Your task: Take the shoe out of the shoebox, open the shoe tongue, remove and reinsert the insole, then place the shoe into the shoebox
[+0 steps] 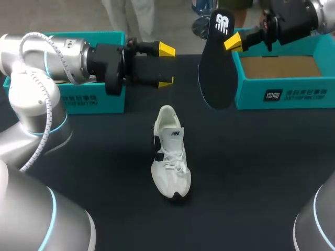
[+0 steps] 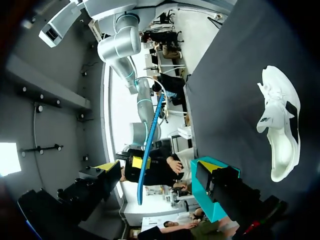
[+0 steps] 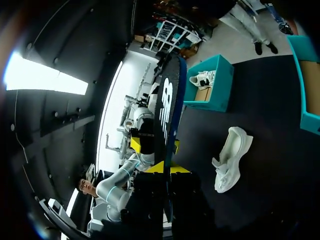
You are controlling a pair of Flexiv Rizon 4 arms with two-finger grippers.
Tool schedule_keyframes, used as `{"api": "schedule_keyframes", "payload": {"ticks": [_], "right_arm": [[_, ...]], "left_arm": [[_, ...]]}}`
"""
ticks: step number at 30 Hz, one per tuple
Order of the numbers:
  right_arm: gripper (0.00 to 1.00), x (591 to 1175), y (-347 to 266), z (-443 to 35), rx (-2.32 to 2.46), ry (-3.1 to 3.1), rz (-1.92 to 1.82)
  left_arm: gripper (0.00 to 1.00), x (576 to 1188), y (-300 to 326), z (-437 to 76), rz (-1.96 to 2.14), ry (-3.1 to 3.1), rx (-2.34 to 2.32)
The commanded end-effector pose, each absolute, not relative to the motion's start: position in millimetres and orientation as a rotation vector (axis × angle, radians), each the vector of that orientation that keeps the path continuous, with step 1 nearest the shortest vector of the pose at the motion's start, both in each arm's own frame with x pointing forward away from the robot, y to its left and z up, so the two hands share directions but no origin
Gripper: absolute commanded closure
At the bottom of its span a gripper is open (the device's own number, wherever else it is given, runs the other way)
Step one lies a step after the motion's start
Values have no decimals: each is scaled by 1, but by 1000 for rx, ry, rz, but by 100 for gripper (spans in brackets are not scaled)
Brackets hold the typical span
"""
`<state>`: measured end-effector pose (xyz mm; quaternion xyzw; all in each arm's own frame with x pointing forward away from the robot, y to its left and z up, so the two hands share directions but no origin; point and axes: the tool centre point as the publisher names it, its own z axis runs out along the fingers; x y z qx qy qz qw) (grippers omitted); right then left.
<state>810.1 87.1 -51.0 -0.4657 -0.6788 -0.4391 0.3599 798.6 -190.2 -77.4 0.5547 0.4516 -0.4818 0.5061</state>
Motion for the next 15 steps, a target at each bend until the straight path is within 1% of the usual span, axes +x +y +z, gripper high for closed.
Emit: {"api": "schedule_keyframes", "payload": {"ticks": [1,15], "right_arm": [[100,819,92,-55,-1186,-1751,-1096],[100,841,120,-58,-1220,-1686,-1030]], "left_arm": [[0,794,-191,-77,-1165,1074,1321],[0,818,-235,-63,-1196,996,1313]]}}
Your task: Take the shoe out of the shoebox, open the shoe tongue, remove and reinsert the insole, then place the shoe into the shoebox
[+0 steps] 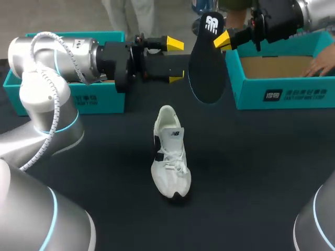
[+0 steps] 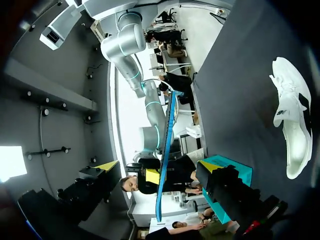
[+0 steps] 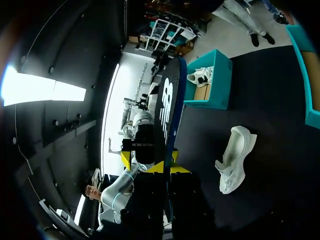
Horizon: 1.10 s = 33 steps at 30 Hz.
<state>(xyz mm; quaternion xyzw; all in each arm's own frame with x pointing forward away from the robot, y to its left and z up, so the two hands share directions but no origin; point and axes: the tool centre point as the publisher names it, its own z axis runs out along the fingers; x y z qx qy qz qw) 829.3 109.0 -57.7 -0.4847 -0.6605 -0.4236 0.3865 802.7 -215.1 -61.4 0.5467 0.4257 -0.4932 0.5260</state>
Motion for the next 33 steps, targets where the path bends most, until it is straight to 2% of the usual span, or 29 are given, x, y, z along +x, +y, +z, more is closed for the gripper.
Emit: {"api": "schedule_keyframes", "payload": {"ticks": [1,33], "right_arm": [[100,842,122,-59,-1221,-1690,-1020],[100,846,120,-72,-1205,-1712,-945]], "left_arm": [[0,819,-239,-63,-1196,995,1312],[0,840,-259,-11,-1243,1036,1276]]}}
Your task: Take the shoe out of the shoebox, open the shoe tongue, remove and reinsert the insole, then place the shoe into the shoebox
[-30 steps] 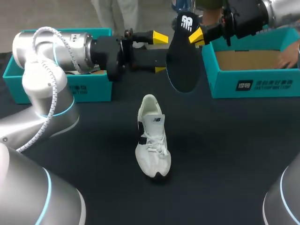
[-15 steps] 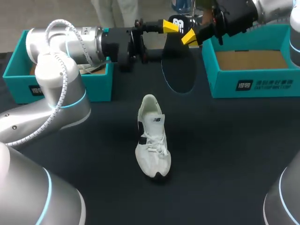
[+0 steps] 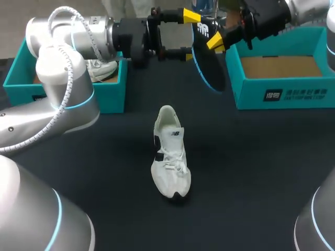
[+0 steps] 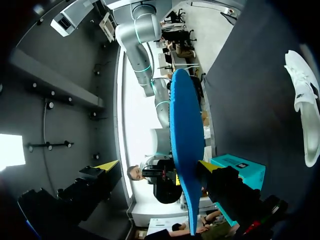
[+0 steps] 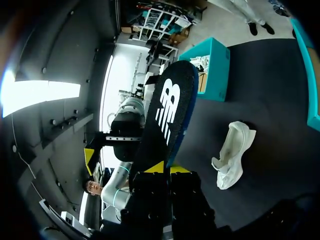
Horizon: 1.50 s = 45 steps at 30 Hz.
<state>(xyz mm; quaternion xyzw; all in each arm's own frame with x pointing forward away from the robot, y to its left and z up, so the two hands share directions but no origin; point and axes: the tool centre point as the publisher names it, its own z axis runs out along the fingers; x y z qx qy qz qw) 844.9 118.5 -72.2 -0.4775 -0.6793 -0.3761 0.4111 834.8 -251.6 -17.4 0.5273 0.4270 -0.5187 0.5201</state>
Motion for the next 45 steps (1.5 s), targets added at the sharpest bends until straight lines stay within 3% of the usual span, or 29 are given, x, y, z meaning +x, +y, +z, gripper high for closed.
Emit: {"api": "schedule_keyframes", "payload": {"ticks": [1,24,45], "right_arm": [[100,846,119,-72,-1208,-1712,-947],[100,856,96,-48,-1250,-1771,-1017],[100,867,94,-55,-1264,-1756,-988]], "left_arm": [[0,840,-259,-11,-1244,1041,1276],[0,874,-278,-44,-1238,1081,1275],[0,835,-280,-75,-1244,1068,1259]]}}
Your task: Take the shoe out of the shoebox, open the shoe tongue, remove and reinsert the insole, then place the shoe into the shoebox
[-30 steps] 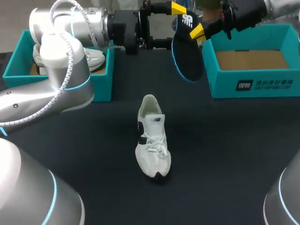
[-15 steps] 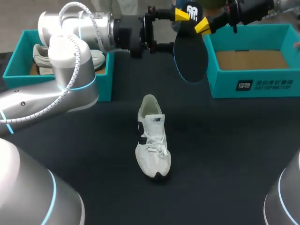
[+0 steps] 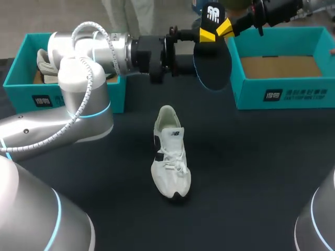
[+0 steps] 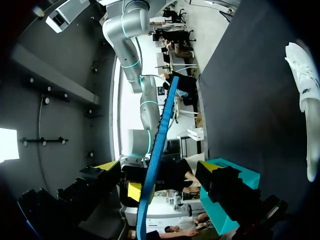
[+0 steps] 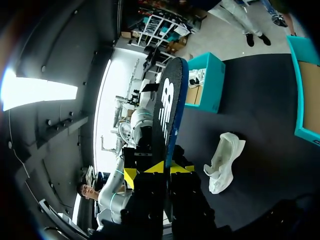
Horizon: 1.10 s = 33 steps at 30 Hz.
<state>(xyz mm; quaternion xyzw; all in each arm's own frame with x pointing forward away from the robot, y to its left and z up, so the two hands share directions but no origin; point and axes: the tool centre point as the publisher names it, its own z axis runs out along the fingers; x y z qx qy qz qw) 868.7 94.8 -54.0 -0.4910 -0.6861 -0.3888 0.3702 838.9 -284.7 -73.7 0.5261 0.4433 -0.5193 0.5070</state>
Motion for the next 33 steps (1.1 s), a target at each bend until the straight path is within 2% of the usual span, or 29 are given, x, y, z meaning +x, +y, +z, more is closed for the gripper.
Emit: {"api": "schedule_keyframes", "payload": {"ticks": [1,5,6,7,8,9,10,11,14,17,27,29,31,32,33], "right_arm": [[100,866,93,-55,-1265,-1756,-985],[100,863,93,-57,-1270,-1753,-978],[100,863,93,-57,-1270,-1752,-977],[100,862,94,-58,-1270,-1751,-976],[100,862,94,-58,-1269,-1750,-975],[100,861,95,-59,-1268,-1749,-974],[100,861,96,-60,-1267,-1748,-973],[100,861,96,-60,-1266,-1747,-972],[100,861,99,-62,-1264,-1744,-969],[100,861,101,-63,-1261,-1741,-968],[100,860,104,-64,-1257,-1731,-979],[100,860,105,-65,-1255,-1728,-982],[100,859,106,-65,-1253,-1727,-985],[100,859,106,-65,-1253,-1727,-986],[100,859,106,-65,-1253,-1727,-987]], "left_arm": [[0,836,-280,-75,-1242,1065,1259],[0,838,-277,-77,-1236,1062,1264],[4,839,-276,-77,-1236,1063,1264],[11,839,-275,-77,-1237,1063,1262],[12,840,-273,-77,-1240,1062,1260],[20,840,-271,-77,-1240,1059,1259],[57,840,-270,-77,-1241,1056,1259],[64,840,-270,-77,-1241,1055,1260],[65,843,-269,-76,-1243,1053,1263],[61,845,-268,-76,-1246,1057,1265],[68,853,-275,-78,-1254,1056,1261],[72,853,-279,-77,-1256,1053,1260],[93,852,-281,-76,-1257,1053,1260],[99,853,-287,-75,-1257,1053,1260],[100,854,-290,-75,-1258,1055,1261]]}}
